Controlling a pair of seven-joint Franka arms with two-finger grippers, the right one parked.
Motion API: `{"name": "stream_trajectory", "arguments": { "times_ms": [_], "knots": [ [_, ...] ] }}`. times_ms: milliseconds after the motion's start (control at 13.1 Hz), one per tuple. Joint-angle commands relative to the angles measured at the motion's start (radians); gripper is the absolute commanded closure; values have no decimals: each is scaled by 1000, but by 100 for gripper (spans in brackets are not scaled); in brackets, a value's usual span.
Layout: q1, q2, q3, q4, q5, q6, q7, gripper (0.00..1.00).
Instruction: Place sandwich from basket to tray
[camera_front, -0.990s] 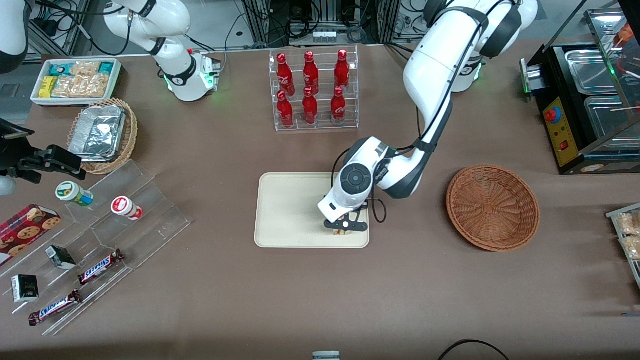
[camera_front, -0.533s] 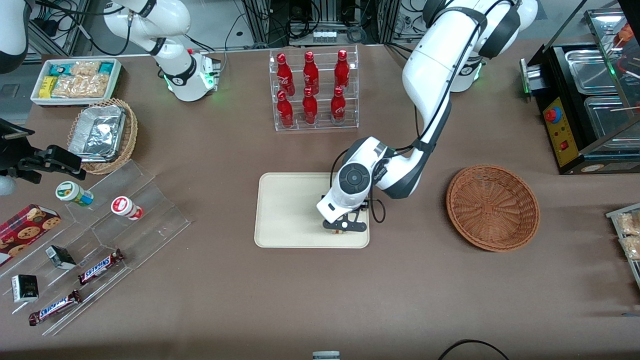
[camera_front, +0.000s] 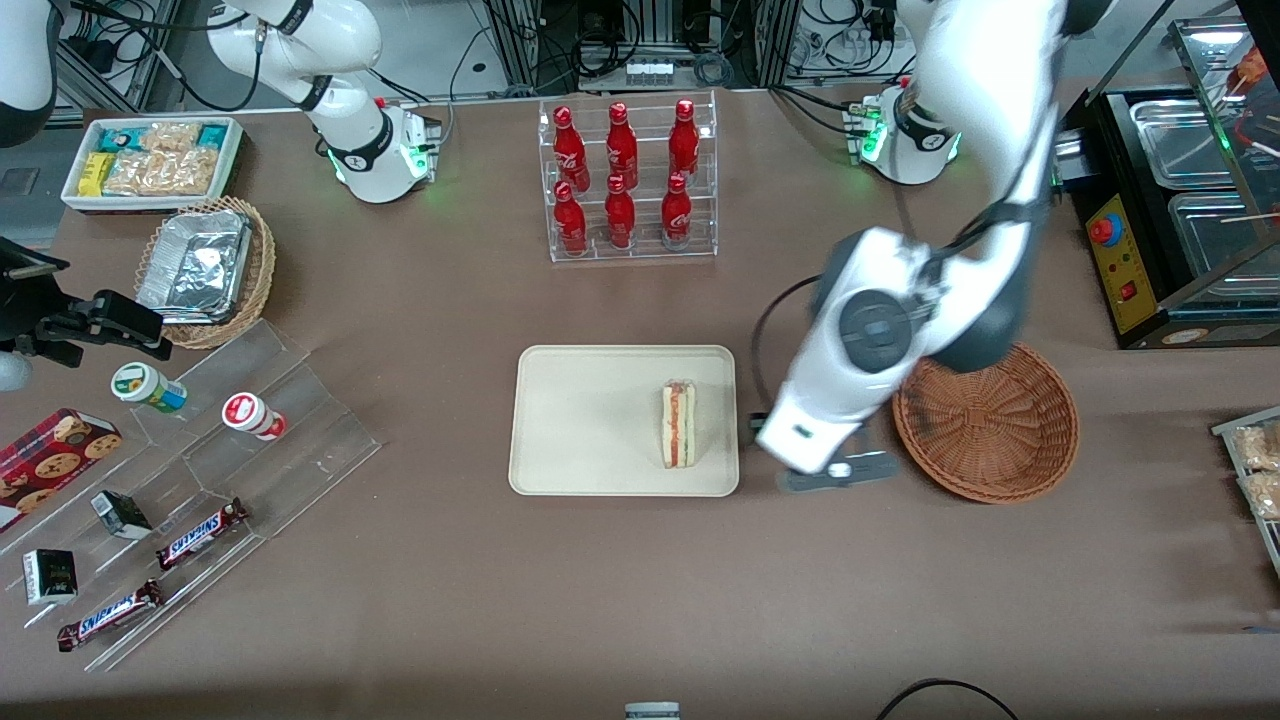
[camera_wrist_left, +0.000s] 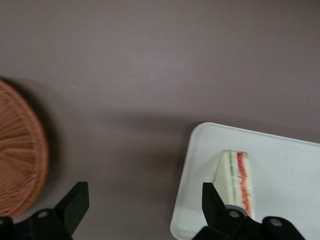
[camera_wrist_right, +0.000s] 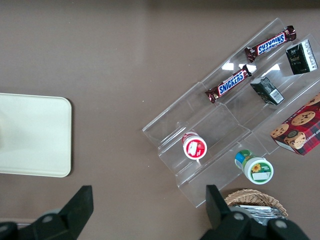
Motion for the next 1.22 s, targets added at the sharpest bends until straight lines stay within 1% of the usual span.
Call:
{"name": "stream_trajectory", "arguments": {
  "times_ms": [0, 152, 305, 457, 686, 762, 990, 1143],
  "knots": [
    [86, -108, -2, -78, 11, -59, 47, 0],
    [152, -178, -1, -122, 11, -99, 151, 0],
    [230, -250, -2, -177, 11, -102, 278, 0],
    [279, -341, -2, -274, 11, -99, 355, 0],
    [302, -419, -2, -300, 18, -171, 374, 0],
    [325, -445, -13, -299, 35, -203, 376, 0],
    [406, -513, -114, -296, 63, -276, 376, 0],
    [393, -539, -117, -288, 67, -309, 377, 0]
  ]
}}
